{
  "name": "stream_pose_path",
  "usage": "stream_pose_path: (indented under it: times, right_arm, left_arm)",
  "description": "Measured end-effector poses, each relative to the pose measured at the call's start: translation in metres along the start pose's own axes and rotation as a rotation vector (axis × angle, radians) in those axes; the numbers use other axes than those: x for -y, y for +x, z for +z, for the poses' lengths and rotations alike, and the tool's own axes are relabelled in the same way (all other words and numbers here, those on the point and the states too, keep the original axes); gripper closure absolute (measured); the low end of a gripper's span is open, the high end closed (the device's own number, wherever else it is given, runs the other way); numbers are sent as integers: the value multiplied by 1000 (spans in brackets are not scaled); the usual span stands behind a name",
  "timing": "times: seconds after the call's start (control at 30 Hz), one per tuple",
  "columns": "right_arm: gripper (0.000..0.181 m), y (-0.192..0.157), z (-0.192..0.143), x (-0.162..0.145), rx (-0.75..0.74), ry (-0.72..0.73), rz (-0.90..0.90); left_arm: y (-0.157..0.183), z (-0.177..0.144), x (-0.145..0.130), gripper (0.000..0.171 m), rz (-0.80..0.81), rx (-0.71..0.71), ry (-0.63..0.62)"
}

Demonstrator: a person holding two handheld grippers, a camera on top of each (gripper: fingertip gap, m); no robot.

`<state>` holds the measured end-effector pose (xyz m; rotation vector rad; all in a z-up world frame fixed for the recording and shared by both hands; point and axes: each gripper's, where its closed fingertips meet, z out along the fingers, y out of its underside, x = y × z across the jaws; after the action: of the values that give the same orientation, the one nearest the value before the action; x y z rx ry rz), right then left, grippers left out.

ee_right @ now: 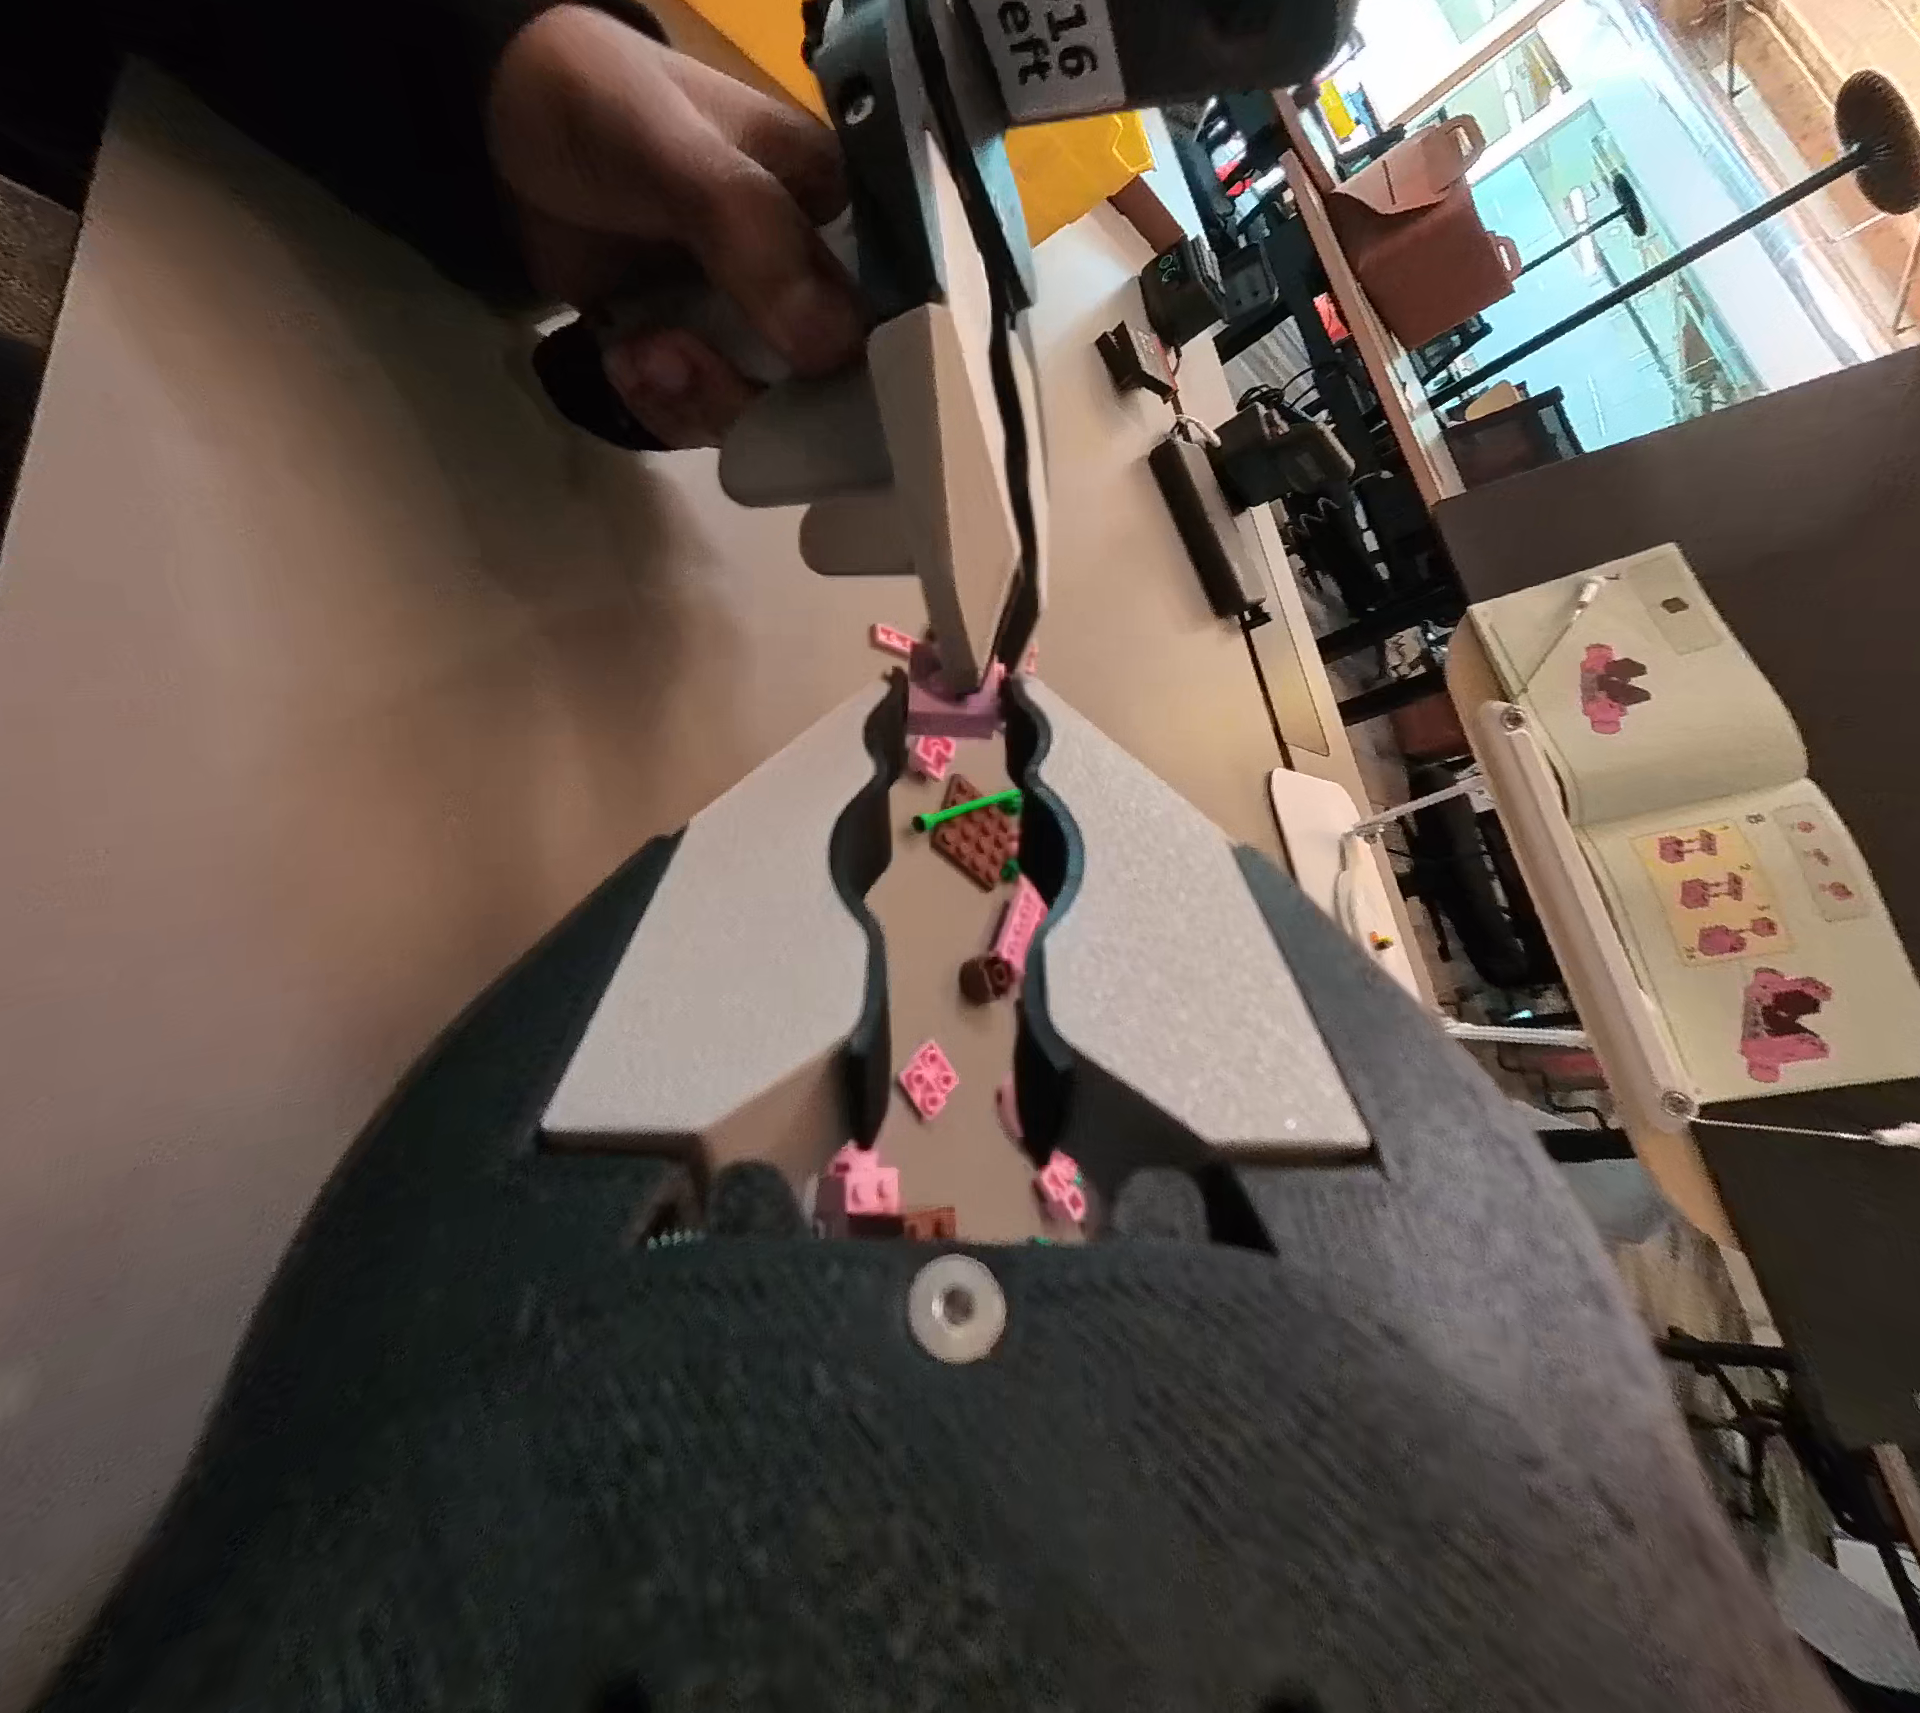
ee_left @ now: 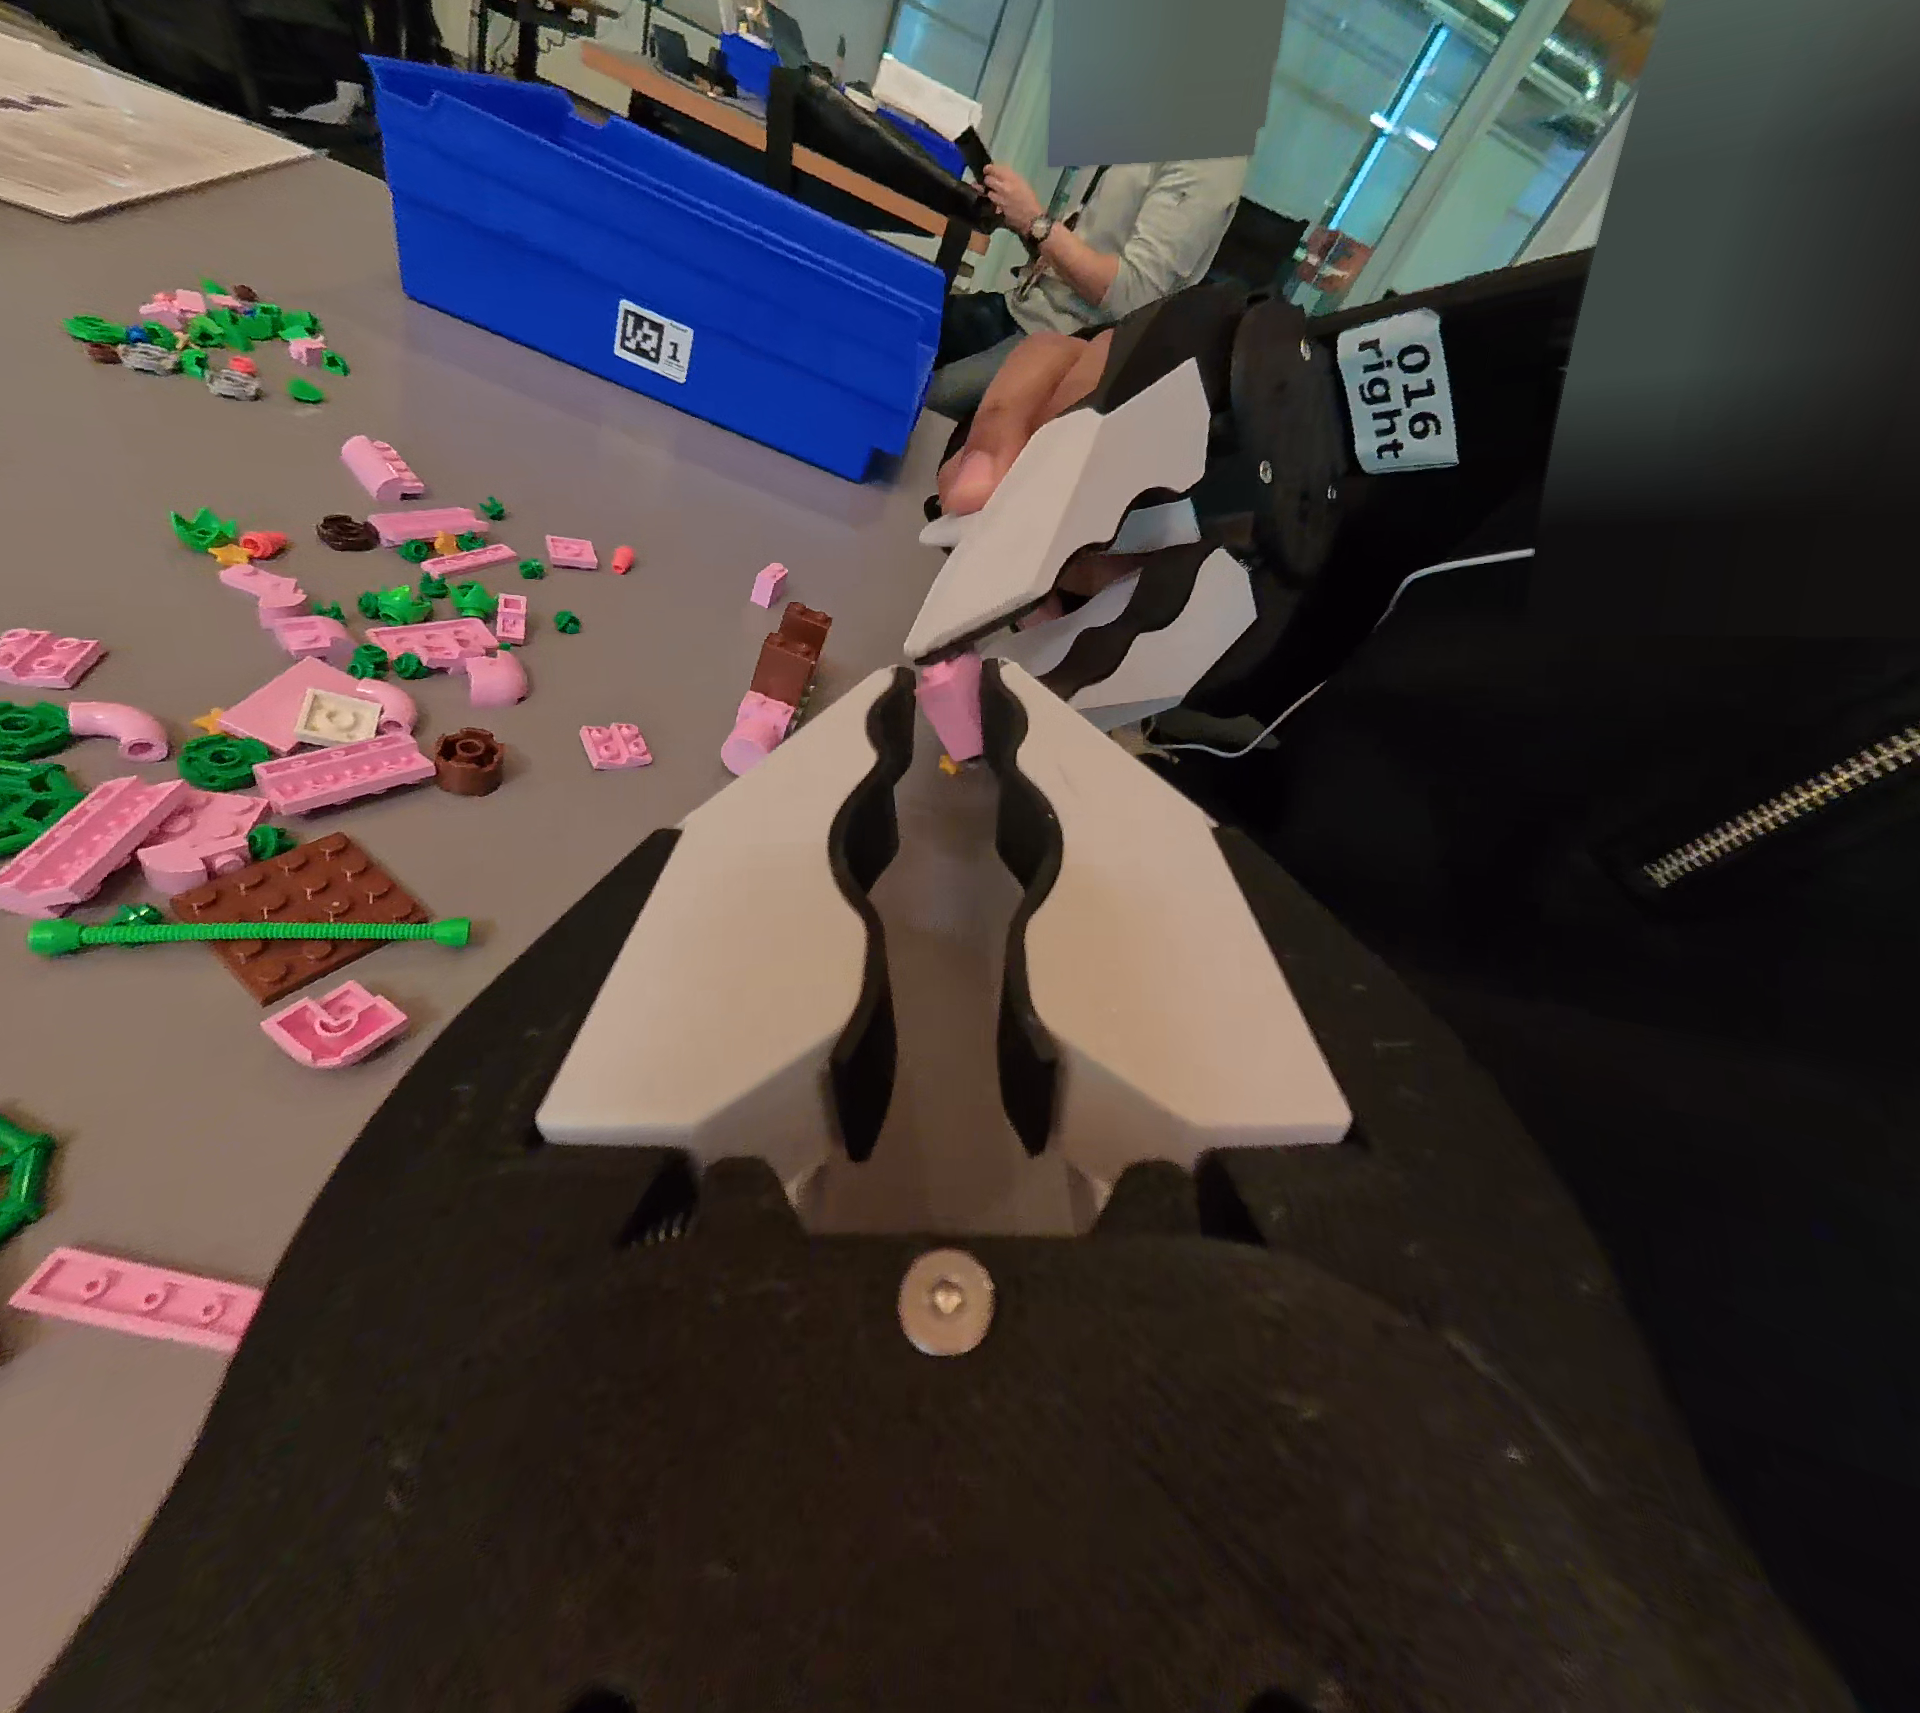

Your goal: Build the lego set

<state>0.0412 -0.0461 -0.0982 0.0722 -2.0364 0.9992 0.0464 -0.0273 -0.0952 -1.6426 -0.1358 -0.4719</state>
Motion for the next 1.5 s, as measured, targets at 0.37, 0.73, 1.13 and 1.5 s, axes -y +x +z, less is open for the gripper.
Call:
stream_pose_path:
  times: [0.37, 0.73, 1.13, 1.5]
  right_arm:
    - [165, -3, -6, -6, -31, -37, -100]
    - [164, 3, -11, -4, 4, 0, 38]
    - [164, -1, -9, -5, -27, -34, -66]
    - [164, -1, -7, -12, -45, -59, -83]
  left_arm:
    - [-2, 3, -9, 168, -54, -23, -52]
    - [3, 2, -7, 171, -24, -38, -48]
    - [-9, 5, -13, 160, -74, 31, -69]
    - [-6, 6, -15, 135, -136, -25, -70]
